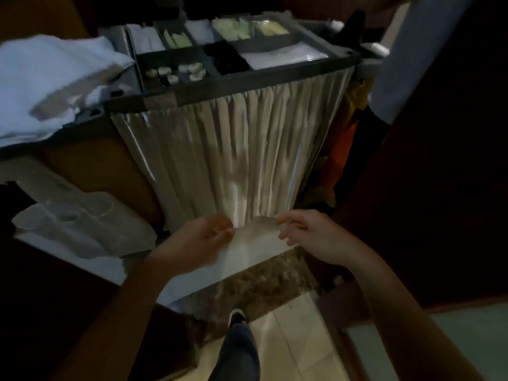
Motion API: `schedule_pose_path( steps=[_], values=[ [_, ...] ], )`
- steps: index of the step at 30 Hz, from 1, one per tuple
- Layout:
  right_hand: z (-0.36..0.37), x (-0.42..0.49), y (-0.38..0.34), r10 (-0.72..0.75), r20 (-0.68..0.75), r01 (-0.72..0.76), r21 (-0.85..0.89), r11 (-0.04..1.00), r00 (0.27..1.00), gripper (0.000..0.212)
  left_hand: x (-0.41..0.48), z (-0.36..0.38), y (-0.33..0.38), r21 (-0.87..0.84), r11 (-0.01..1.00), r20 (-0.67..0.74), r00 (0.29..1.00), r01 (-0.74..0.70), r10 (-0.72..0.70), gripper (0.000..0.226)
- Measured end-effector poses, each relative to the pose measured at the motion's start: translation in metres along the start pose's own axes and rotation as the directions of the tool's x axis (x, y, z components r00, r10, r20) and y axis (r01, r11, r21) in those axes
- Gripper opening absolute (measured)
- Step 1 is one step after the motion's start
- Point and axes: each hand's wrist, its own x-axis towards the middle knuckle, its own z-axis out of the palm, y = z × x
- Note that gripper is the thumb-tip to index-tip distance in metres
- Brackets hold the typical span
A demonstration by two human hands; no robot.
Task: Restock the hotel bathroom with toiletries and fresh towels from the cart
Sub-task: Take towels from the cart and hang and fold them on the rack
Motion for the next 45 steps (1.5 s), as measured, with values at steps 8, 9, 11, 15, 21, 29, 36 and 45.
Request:
schedule_pose_path(
  steps=[8,9,11,15,21,29,36,45],
  values=[
    [-0.045,0.144,-0.067,-0.11,0.012,0.111,-0.086,0.99,0.994,0.024,0.098,-0.097,0.009,0.027,0.999,-0.111,0.993,-0.047,0.049,0.029],
    [-0.05,0.16,-0.076,-0.129,0.02,0.13,-0.098,0.987,0.991,0.022,0.108,-0.111,0.009,0.044,0.998,-0.131,0.99,-0.045,0.051,0.029],
    [-0.056,0.19,-0.094,-0.175,0.042,0.178,-0.109,0.978,0.984,0.019,0.122,-0.137,0.007,0.045,0.998,-0.177,0.983,-0.04,0.047,0.027],
    [-0.059,0.248,-0.133,-0.292,0.086,0.301,-0.131,0.945,0.953,0.014,0.142,-0.183,-0.003,0.052,0.998,-0.254,0.967,-0.023,0.035,0.027],
    [-0.059,0.33,-0.18,-0.419,0.176,0.446,-0.158,0.881,0.891,0.017,0.168,-0.237,-0.028,-0.006,0.998,-0.424,0.904,0.06,-0.057,0.023],
    [-0.062,0.442,-0.248,-0.551,0.369,0.61,-0.057,0.79,0.749,0.014,0.213,-0.3,-0.053,-0.2,0.963,-0.639,0.722,0.178,-0.266,0.016],
    [-0.046,0.518,-0.291,-0.584,0.464,0.676,-0.046,0.735,0.666,0.024,0.229,-0.337,-0.08,-0.366,0.913,-0.732,0.55,0.182,-0.403,0.017],
    [0.037,0.603,-0.351,-0.371,0.55,0.462,-0.029,0.887,0.748,0.055,0.223,-0.393,-0.178,-0.632,0.726,-0.693,0.221,0.271,-0.686,0.045]
  ],
)
